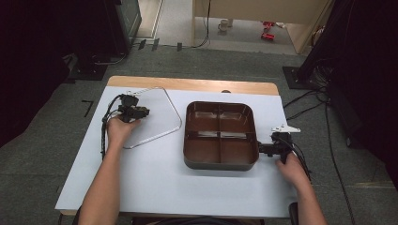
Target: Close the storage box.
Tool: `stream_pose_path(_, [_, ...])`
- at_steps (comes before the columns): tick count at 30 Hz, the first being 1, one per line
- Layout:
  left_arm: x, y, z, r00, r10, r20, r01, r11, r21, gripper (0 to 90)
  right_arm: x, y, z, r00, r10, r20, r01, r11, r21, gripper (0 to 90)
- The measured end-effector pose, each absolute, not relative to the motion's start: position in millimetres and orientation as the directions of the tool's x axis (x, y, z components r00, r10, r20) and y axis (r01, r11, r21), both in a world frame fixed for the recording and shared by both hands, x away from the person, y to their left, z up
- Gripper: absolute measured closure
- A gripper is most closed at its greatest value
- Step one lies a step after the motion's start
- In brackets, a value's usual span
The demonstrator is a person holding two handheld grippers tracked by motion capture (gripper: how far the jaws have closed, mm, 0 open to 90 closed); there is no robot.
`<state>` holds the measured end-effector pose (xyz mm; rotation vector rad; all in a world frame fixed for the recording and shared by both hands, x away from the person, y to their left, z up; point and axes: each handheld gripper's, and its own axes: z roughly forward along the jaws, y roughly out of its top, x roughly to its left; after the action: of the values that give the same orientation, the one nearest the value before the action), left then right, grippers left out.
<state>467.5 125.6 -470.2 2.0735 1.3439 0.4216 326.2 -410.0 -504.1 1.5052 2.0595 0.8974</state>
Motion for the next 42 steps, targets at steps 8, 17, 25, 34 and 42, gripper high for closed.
stream_pose_path(8, [459.4, 124.8, -452.6, 0.448, 0.892, -0.068, 0.683, -0.292, 0.669, 59.4, 326.2, -410.0, -504.1, -0.315, 0.949, 0.030, 0.667, 0.200, 0.717, 9.1])
stream_pose_path(17, [443.1, 122.0, -413.7, 0.467, 0.881, -0.074, 0.650, -0.285, 0.705, 59.4, 326.2, -410.0, -504.1, -0.315, 0.948, 0.029, 0.667, 0.200, 0.718, 9.1])
stream_pose_path(25, [428.5, 107.1, -379.6, 0.509, 0.855, -0.097, 0.607, -0.277, 0.745, 59.4, 326.2, -410.0, -504.1, -0.315, 0.949, 0.029, 0.667, 0.200, 0.717, 9.1])
stream_pose_path(34, [415.3, 73.3, -359.9, 0.582, 0.805, -0.114, 0.583, -0.315, 0.749, 59.4, 326.2, -410.0, -504.1, -0.316, 0.948, 0.029, 0.667, 0.200, 0.718, 9.1])
stream_pose_path(42, [405.0, 40.5, -357.4, 0.640, 0.762, -0.101, 0.549, -0.361, 0.754, 59.4, 326.2, -410.1, -504.1, -0.316, 0.948, 0.028, 0.667, 0.201, 0.718, 9.1])
